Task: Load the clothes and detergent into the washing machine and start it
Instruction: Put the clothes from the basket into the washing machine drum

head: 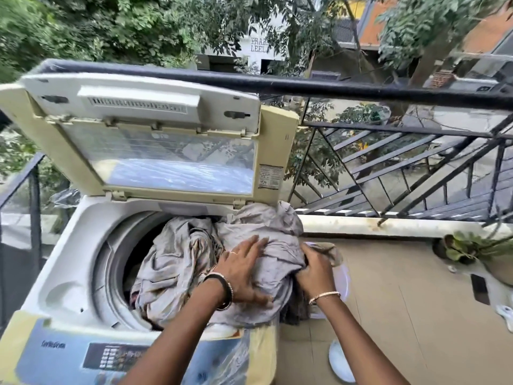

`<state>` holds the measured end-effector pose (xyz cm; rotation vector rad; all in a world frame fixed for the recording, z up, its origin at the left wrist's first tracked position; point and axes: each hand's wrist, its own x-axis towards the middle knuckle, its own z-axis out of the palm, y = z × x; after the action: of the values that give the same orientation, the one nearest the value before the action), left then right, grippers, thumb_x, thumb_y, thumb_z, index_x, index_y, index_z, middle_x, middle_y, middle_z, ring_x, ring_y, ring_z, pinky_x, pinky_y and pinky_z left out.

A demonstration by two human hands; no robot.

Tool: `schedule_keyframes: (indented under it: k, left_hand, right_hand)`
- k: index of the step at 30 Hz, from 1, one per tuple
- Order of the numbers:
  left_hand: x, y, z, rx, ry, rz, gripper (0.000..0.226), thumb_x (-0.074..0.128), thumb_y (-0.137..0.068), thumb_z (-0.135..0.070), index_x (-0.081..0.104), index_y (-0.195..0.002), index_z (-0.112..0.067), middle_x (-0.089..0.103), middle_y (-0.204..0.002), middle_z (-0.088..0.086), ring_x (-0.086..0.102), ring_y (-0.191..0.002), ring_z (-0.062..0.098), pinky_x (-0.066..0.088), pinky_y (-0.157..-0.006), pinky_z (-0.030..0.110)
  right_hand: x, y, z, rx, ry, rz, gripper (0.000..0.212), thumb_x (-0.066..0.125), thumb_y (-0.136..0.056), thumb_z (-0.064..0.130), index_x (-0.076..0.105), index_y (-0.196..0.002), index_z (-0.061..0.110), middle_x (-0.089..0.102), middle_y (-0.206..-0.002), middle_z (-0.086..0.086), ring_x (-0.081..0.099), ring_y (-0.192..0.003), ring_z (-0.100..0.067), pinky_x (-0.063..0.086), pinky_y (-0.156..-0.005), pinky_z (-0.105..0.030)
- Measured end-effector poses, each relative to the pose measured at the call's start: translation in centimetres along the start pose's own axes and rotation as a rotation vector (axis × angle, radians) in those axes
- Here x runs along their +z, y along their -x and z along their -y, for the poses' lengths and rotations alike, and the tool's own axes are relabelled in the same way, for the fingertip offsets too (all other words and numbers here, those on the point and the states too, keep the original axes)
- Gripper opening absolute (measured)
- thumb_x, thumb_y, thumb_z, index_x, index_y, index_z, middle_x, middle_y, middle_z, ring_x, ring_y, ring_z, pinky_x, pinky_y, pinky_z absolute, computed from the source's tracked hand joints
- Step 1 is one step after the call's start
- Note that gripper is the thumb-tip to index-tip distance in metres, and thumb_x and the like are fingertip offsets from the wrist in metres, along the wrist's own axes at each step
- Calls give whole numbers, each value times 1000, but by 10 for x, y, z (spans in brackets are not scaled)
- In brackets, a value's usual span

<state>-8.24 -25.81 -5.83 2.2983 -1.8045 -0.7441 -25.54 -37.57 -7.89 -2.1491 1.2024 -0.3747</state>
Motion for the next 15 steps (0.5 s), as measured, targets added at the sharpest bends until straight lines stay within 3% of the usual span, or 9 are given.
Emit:
schedule_keyframes:
  k: [2,3,5,6,7,9,11,13,15]
  left_hand:
    - [-2,-5,-5,16,118,-60,128,69,-52,-69,5,-152,-22,20,-159,3,28,-144,22,29,-117,40]
    - [-6,-5,-8,38,244,-116,119,68,-56,-67,17,-151,-16,34,-154,4,37,-140,22,33,-115,31]
    - [-19,3,-7,32,476,-269,90,75,-65,-52,46,-139,-10,57,-136,1,53,-124,11,35,-100,4]
    - [-27,10,-5,11,536,-378,78,76,-65,-44,55,-132,-8,64,-125,-1,56,-114,3,35,-90,-3]
    - [-37,19,-1,-12,566,-488,73,73,-64,-44,61,-125,-6,67,-114,-4,57,-105,-2,38,-84,-2]
    - [-53,38,10,-90,615,-639,68,63,-59,-51,69,-109,-4,70,-96,-2,60,-88,2,46,-75,15]
    - [-63,56,24,-153,662,-733,62,59,-57,-51,71,-98,-5,71,-91,5,61,-84,5,48,-73,24]
    - [-73,74,35,-174,750,-789,54,66,-58,-45,71,-101,-12,73,-95,2,63,-88,2,52,-80,25]
    - [-80,94,45,-170,817,-840,40,73,-60,-34,70,-99,-23,75,-93,-12,65,-89,0,54,-83,24]
  right_hand:
    - [-18,-3,34,-122,-33,-73,32,57,-67,18,64,-97,24,72,-79,-7,68,-78,-32,47,-57,-32]
    - [-25,-4,53,-175,-47,-91,34,56,-65,16,65,-97,22,72,-80,-8,67,-78,-32,44,-58,-28]
    - [-37,-5,89,-259,-77,-116,36,56,-63,11,65,-97,18,71,-81,-6,64,-78,-30,42,-63,-25]
    - [-41,-6,103,-292,-107,-105,37,58,-62,10,63,-98,19,69,-82,-1,63,-77,-26,46,-65,-26]
    - [-47,-6,116,-327,-163,-51,39,61,-64,13,62,-101,23,68,-85,5,63,-78,-22,50,-68,-29]
    - [-57,-9,135,-378,-345,154,50,71,-71,20,58,-118,31,69,-98,7,68,-85,-16,58,-76,-34]
    - [-66,-14,142,-398,-520,315,64,77,-77,16,48,-133,29,67,-110,2,69,-94,-15,58,-83,-28]
    - [-70,-27,131,-366,-544,254,65,75,-78,9,47,-134,27,64,-115,-2,67,-102,-17,57,-85,-24]
    - [-65,-49,102,-314,-290,204,74,76,-74,15,43,-138,29,55,-128,-4,56,-119,-23,52,-97,-31]
